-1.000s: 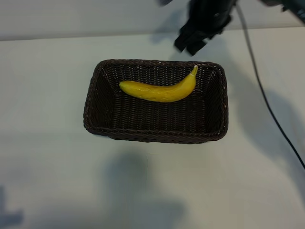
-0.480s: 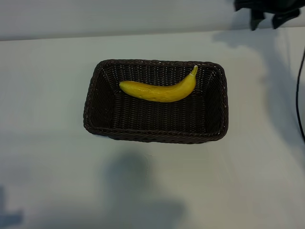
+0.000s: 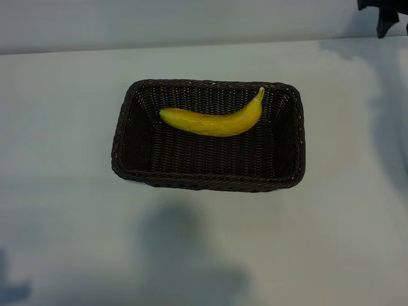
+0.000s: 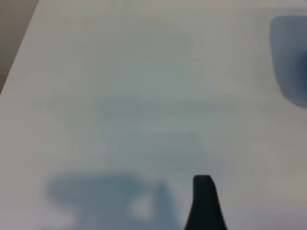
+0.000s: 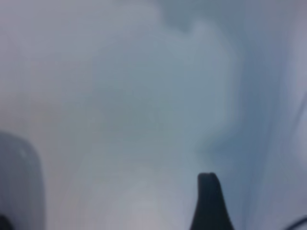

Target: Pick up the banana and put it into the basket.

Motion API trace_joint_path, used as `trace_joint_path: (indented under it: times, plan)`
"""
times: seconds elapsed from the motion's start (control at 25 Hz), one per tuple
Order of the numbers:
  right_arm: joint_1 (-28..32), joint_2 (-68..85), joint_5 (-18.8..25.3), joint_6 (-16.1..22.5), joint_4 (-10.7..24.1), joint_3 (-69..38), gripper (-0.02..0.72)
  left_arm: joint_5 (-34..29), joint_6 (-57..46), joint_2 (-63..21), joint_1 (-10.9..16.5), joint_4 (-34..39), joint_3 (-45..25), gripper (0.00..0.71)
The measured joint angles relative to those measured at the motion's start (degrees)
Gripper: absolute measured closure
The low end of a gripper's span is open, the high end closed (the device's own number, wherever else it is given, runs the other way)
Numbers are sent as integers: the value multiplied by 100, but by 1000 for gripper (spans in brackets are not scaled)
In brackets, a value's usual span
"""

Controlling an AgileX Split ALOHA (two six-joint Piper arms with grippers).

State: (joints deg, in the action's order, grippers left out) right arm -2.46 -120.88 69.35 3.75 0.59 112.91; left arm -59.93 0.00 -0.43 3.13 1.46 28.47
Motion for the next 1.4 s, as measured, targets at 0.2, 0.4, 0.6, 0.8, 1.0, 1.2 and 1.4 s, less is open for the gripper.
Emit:
trace_joint_path:
  times: [0.2,0.4,0.6,0.8,1.0,1.2,1.4]
  plan:
    - [5,713,10,-12,292,-989,214,0,0,0,0,0,0,172]
    - [5,1614,15,-40,381,-1900,214,0,0,0,0,0,0,172]
    - [5,2793,9,-167,431,-3001,214,0,0,0,0,0,0,172]
    - [5,3981,18,-186,506,-4263,214,0,0,0,0,0,0,172]
    - [5,5233,23,-186,490,-5612,214,0,0,0,0,0,0,172]
    - [0,6411,1,-179,262,-6947,214,0,0,0,0,0,0,172]
    - [0,7596,-287,-179,154,-7950,214,0,0,0,0,0,0,172]
